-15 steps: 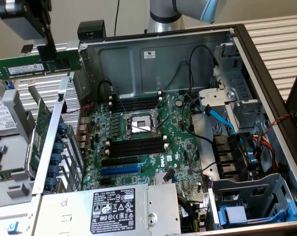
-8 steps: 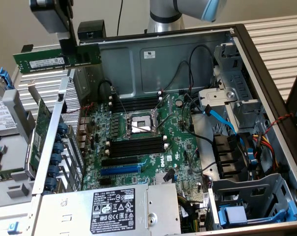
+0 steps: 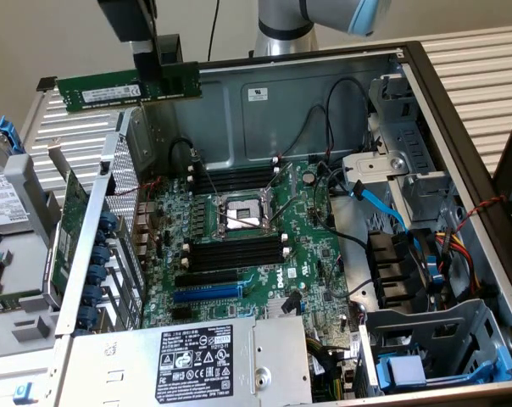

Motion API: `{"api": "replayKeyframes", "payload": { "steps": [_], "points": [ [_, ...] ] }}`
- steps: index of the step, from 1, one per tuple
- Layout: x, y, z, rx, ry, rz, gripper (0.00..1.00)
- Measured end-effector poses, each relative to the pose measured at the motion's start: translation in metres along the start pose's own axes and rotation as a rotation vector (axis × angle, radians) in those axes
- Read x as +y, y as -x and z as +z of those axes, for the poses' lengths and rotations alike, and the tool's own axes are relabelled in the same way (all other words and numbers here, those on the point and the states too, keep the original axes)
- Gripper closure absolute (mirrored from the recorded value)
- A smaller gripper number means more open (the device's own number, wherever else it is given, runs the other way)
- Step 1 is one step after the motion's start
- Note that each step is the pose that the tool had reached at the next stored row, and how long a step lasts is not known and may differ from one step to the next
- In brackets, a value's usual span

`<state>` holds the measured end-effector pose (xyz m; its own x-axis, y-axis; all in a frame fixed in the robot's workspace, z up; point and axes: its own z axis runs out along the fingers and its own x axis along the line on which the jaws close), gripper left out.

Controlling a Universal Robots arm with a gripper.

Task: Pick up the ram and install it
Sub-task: 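Pick up the ram and move it above insertion slot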

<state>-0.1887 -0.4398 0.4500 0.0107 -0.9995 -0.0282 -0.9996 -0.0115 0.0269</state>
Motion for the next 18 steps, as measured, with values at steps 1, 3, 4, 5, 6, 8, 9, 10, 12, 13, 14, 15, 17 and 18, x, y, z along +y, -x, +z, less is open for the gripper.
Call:
{"api": "replayKeyframes", "payload": {
  "steps": [1, 3, 4, 5, 6, 8, 9, 10, 12, 13, 14, 15, 17, 18],
  "points": [
    [-0.0035, 0.002, 0.0001, 0.0000, 0.0000, 0.000, 0.88],
    [-0.0101, 0.005, 0.0001, 0.0001, 0.0000, 0.000, 0.88],
    [-0.0132, 0.007, 0.0001, 0.0003, 0.0001, 0.000, 0.88],
    [-0.0158, 0.008, 0.0001, 0.0005, 0.0001, 0.000, 0.88],
    [-0.0174, 0.009, 0.0002, 0.0005, 0.0001, 0.001, 0.88],
    [-0.0200, 0.011, 0.0003, 0.0004, -0.0001, 0.003, 0.88],
    [-0.0213, 0.012, 0.0003, 0.0004, -0.0001, 0.004, 0.88],
    [-0.0227, 0.013, 0.0003, 0.0005, -0.0002, 0.006, 0.88],
    [-0.0253, 0.016, 0.0004, 0.0005, -0.0003, 0.008, 0.88],
    [-0.0267, 0.017, 0.0005, 0.0006, -0.0003, 0.009, 0.88],
    [-0.0283, 0.018, 0.0006, 0.0006, -0.0003, 0.009, 0.88],
    [-0.0300, 0.019, 0.0008, 0.0007, -0.0003, 0.010, 0.88],
    [-0.0337, 0.021, 0.0014, 0.0006, -0.0004, 0.011, 0.88],
    [-0.0357, 0.022, 0.0017, 0.0006, -0.0004, 0.012, 0.88]
  ]
}}
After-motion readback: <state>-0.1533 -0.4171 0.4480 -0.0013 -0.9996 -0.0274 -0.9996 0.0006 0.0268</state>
